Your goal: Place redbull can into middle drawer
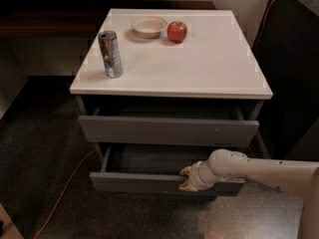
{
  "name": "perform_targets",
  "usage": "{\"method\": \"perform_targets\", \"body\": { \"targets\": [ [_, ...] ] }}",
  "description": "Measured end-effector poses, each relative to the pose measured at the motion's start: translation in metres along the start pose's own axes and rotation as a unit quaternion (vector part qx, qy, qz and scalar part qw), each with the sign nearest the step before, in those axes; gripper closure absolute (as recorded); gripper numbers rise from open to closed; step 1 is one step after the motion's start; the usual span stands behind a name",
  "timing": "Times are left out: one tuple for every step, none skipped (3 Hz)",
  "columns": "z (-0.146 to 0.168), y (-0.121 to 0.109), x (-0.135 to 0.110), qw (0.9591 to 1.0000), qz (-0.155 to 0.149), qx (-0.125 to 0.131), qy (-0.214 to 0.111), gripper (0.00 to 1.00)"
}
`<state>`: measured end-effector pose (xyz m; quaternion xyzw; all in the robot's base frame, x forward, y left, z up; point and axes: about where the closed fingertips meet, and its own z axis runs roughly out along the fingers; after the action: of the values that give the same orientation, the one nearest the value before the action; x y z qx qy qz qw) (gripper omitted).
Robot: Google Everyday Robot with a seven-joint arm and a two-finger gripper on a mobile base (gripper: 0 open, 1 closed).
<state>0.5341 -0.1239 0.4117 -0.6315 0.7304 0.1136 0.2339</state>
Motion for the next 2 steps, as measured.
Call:
{"method": "perform_targets", "body": {
  "targets": [
    [0.0023, 0.0227, -0.0007, 0.9999, 0.008, -0.009, -0.006, 1.0],
    [-0.0003, 0.0275, -0.0038, 0.9998, 0.01, -0.011, -0.009, 1.0]
  ]
}}
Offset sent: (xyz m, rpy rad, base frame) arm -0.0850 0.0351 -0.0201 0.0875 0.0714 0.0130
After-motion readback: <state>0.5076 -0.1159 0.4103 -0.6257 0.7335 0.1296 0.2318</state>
